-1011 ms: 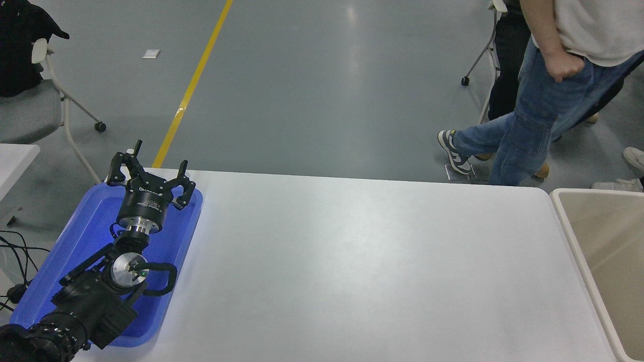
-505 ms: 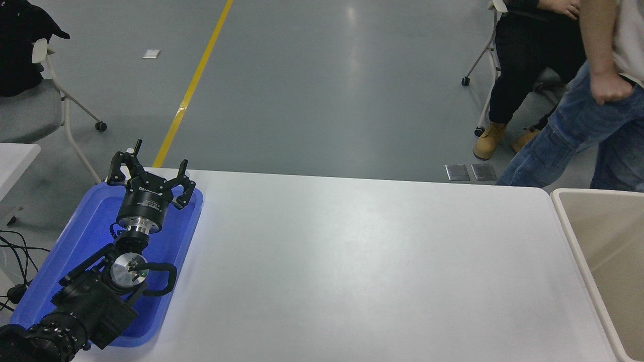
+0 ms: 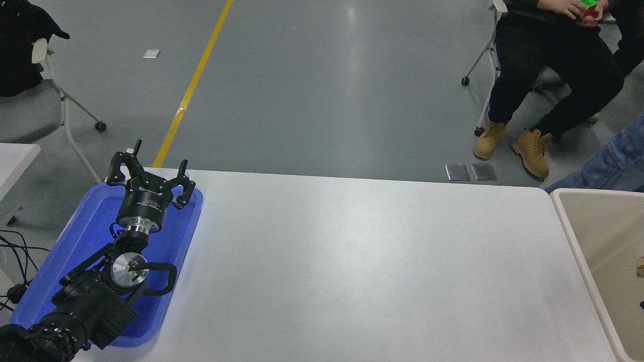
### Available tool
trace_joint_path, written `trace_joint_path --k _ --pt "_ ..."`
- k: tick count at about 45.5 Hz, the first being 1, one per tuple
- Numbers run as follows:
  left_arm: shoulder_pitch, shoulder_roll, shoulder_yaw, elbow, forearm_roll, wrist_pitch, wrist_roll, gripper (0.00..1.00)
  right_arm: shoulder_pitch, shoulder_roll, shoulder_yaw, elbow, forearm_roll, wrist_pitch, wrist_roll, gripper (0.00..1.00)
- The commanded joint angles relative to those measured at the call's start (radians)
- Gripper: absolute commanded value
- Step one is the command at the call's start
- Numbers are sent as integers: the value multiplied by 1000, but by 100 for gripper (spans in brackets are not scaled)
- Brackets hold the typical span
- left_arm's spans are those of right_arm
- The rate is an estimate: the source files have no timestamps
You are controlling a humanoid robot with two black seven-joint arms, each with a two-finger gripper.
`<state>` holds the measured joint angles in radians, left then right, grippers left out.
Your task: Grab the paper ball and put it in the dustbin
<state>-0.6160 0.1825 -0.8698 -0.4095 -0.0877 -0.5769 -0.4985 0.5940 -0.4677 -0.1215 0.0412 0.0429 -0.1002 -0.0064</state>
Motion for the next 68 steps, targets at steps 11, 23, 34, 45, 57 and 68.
trace_joint_path --k 11,23,34,45,57,68 --pt "-1 0 0 0 0 0 0 100 9 -3 -3 6 -14 7 0 100" --pt "1 0 0 0 0 0 0 100 121 -12 38 54 -15 8 13 100" --pt "1 0 0 0 0 0 0 100 242 -26 319 137 -18 11 28 100" --pt "1 0 0 0 0 0 0 100 291 -39 529 310 -20 11 295 100" --pt "1 0 0 0 0 0 0 100 225 -37 813 528 -86 13 457 100" --pt "1 0 0 0 -1 0 0 100 98 -20 1056 660 -158 95 496 100"
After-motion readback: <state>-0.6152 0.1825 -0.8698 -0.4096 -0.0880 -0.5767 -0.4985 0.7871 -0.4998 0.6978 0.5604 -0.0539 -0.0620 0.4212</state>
